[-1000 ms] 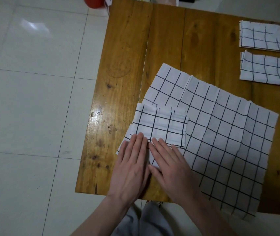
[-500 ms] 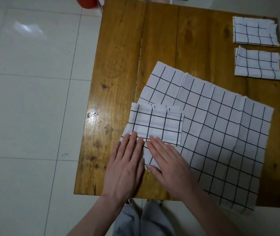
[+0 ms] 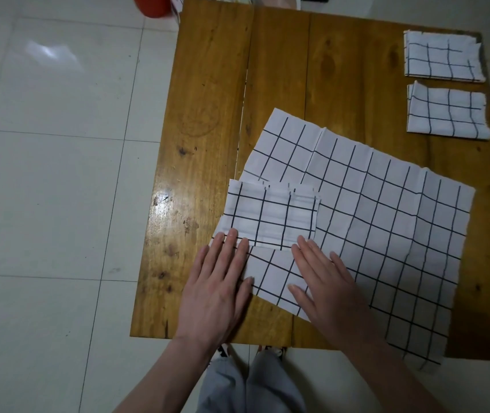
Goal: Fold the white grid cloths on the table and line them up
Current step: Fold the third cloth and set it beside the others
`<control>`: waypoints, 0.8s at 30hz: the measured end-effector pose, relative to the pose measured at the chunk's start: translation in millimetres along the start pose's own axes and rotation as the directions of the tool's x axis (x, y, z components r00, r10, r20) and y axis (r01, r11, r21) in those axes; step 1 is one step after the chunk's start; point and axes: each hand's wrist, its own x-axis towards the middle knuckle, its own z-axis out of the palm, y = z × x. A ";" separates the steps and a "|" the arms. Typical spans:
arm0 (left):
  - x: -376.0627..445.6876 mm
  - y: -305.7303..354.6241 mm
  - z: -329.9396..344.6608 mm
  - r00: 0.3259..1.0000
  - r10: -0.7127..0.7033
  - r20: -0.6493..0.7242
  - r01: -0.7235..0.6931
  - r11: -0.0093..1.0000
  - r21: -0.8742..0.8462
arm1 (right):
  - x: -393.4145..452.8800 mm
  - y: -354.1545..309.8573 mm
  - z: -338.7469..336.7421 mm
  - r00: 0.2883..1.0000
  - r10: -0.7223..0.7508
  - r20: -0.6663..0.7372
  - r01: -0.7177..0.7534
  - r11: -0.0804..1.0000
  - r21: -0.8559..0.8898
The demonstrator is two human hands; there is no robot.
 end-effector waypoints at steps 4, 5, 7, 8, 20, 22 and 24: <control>-0.5 -1.4 1.0 1.000 0.008 0.007 -0.009 1.000 0.005 | -4.5 4.9 -3.0 0.999 0.026 -0.032 -0.026 1.000 0.007; -0.6 -1.6 1.2 1.000 0.009 0.012 -0.009 1.000 0.009 | -4.3 3.5 -3.1 0.999 0.037 -0.037 -0.036 0.999 0.022; -0.7 -0.9 0.8 1.000 0.008 0.017 -0.009 1.000 0.011 | -3.7 0.2 -2.6 0.997 0.059 -0.040 -0.057 0.998 0.041; -0.4 -0.1 0.1 1.000 0.009 0.015 -0.009 1.000 0.008 | -3.2 -1.1 -2.5 0.997 0.068 -0.042 -0.066 0.997 0.047; 57.1 3.2 -19.2 0.995 0.065 -0.078 -0.070 0.995 -0.074 | 36.4 -10.5 -13.5 0.995 -0.005 -0.103 0.009 0.999 0.043; 63.6 -2.8 -17.4 0.998 0.004 -0.063 -0.011 0.994 -0.107 | 40.7 -9.7 -11.3 0.996 -0.010 -0.086 0.015 0.999 0.051; 65.5 -5.3 -16.7 0.997 -0.021 -0.077 0.010 0.991 -0.135 | 42.7 -8.5 -11.4 0.996 0.005 -0.084 0.002 0.997 0.080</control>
